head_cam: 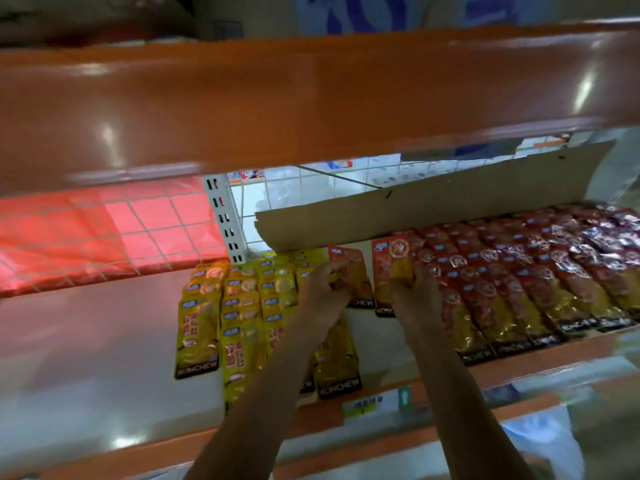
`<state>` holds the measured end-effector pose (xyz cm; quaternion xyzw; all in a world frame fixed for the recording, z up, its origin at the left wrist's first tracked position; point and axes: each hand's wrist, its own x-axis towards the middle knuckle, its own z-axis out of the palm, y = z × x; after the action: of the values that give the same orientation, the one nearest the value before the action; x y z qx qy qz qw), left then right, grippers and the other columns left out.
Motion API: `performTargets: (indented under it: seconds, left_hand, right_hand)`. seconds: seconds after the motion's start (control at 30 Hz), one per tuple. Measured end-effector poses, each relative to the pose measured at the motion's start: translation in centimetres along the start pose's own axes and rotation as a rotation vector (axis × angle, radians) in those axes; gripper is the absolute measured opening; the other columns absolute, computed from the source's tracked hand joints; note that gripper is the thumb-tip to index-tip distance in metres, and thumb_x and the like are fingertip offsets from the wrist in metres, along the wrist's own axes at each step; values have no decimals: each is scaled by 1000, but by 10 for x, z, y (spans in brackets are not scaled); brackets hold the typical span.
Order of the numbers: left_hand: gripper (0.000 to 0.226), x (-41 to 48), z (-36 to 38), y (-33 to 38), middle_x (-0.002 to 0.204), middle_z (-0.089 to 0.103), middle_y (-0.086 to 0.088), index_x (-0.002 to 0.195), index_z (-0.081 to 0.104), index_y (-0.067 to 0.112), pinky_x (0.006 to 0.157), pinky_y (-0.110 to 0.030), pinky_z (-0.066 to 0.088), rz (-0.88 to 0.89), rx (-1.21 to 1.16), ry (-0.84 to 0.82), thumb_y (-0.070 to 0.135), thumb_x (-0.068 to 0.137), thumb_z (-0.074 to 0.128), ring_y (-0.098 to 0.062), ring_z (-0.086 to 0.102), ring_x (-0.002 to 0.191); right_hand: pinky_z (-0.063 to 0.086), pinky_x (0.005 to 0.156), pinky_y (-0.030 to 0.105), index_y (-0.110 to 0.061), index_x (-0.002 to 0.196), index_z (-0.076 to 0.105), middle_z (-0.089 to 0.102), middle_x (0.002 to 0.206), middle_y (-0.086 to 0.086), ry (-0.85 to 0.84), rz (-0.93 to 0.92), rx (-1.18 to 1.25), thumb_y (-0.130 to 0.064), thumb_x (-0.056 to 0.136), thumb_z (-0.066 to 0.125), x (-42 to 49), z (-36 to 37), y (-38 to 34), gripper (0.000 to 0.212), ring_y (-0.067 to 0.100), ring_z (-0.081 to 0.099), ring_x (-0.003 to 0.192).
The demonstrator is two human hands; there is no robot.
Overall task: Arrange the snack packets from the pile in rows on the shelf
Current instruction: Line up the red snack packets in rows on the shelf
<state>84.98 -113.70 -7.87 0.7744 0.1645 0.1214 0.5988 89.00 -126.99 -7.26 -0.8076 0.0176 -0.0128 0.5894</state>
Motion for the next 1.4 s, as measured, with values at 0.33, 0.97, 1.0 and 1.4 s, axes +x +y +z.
performTargets:
  seconds: [0.33, 0.97, 1.0, 1.4]
  left_hand:
    - [27, 55, 69, 4, 112, 64, -13, 114, 66, 12, 77, -25, 43, 125, 686, -88, 20, 89, 59, -27, 62, 102]
    - [32, 96, 101, 4, 126, 49, -17, 115, 63, 18, 94, -41, 43, 60, 826, -30, 38, 93, 51, -34, 46, 116]
    - [32, 97, 101, 4, 127, 49, -16, 114, 63, 18, 94, -40, 44, 69, 833, -31, 38, 92, 53, -34, 47, 116]
    - [43, 61, 111, 6, 103, 64, 11, 127, 55, 26, 76, -10, 49, 50, -4, 87, 26, 87, 68, 8, 60, 82]
  right_hand:
    - [38, 53, 25, -12, 135, 39, 53, 86, -3, 145, 45, -41, -9, 91, 46, 41, -48, 18, 45, 12, 53, 70]
    - [50, 84, 41, -9, 146, 32, 57, 122, 11, 13, 12, -182, -8, 88, 47, 74, -45, 23, 60, 25, 57, 101]
    - [48, 81, 39, -10, 147, 32, 57, 118, 8, 4, 10, -185, -8, 89, 47, 75, -45, 24, 60, 21, 53, 97]
    - [51, 91, 41, -12, 141, 39, 58, 125, 8, -45, -85, -215, -11, 92, 51, 80, -33, 17, 50, 25, 59, 109]
